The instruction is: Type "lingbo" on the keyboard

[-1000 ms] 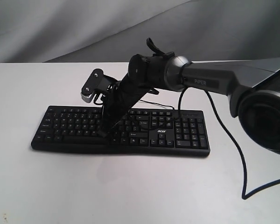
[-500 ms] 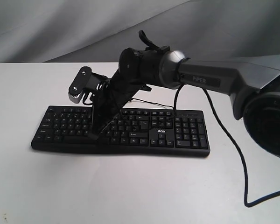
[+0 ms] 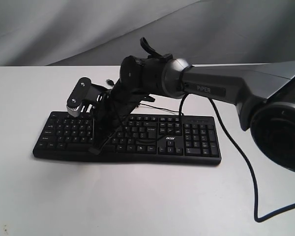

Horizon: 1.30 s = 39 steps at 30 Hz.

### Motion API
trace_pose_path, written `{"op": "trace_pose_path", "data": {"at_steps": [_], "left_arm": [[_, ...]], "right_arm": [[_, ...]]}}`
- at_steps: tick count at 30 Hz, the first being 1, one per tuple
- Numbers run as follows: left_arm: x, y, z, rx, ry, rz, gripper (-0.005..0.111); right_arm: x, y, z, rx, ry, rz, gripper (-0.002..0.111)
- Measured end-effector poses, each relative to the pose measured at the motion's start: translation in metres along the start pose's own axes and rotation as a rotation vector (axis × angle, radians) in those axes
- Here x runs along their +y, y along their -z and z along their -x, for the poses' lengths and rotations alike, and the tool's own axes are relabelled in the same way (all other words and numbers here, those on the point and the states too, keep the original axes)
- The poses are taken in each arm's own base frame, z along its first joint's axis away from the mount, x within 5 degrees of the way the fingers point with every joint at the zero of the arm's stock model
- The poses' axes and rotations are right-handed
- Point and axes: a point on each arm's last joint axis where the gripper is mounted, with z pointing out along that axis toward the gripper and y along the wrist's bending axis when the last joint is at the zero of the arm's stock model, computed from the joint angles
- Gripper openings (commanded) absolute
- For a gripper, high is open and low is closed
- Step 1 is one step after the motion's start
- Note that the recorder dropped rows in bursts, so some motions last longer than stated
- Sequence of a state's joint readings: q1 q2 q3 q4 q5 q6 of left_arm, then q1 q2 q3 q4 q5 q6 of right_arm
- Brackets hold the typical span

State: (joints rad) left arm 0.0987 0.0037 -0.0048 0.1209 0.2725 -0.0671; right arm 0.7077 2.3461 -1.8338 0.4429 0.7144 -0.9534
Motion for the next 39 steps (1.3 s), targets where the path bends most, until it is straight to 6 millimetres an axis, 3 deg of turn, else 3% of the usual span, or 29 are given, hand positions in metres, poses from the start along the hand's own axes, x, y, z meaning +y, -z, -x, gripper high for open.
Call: {"op": "trace_pose_path", "data": {"at_steps": [22, 33, 39], "left_arm": [[0.0, 0.0, 0.0, 0.0, 0.0, 0.0, 0.001], [0.0, 0.0, 0.0, 0.0, 0.0, 0.0, 0.001], [0.0, 0.0, 0.0, 0.0, 0.0, 0.0, 0.001]], "right_arm": [[-0.002, -0.016, -0.008, 0.016, -0.002, -0.008, 0.0], [-0.007, -0.008, -0.001, -0.026, 0.02, -0.075, 0.0], [-0.016, -0.001, 0.018, -0.069, 0.037, -0.076, 0.0]]}}
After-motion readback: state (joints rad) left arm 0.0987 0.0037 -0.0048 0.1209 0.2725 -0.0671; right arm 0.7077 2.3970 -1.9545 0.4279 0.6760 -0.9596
